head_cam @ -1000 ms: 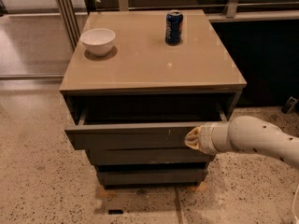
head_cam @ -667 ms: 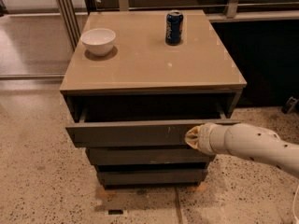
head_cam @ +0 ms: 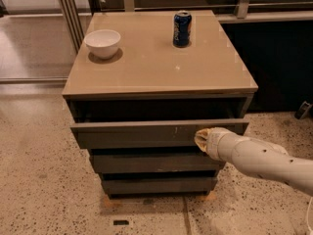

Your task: Close top drawer

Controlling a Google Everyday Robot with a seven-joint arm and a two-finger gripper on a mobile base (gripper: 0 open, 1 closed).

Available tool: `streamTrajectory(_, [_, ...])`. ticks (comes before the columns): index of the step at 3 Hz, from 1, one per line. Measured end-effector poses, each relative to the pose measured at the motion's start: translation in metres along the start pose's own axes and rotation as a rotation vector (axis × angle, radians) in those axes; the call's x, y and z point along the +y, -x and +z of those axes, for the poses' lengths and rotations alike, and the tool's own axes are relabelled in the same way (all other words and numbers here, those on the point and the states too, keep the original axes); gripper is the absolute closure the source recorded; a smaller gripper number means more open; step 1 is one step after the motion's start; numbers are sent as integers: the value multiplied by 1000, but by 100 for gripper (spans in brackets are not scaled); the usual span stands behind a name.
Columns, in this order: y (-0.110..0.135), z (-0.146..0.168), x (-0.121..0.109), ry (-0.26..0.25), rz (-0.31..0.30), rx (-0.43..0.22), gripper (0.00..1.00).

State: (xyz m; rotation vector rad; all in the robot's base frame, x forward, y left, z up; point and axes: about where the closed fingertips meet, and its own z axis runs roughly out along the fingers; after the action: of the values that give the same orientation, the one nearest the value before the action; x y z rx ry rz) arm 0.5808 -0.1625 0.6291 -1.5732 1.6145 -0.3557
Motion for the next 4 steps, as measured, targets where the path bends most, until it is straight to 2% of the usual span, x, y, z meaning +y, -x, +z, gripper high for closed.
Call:
streamTrajectory(1, [-2, 12, -7, -41, 5, -14, 100])
streamTrajectory(2, [-5, 24, -12, -60, 13, -26, 100])
streamTrajectory(3, [-5, 24, -12, -60, 13, -26, 100])
streamTrajectory(4, [-1, 23, -10, -16, 9, -41, 100])
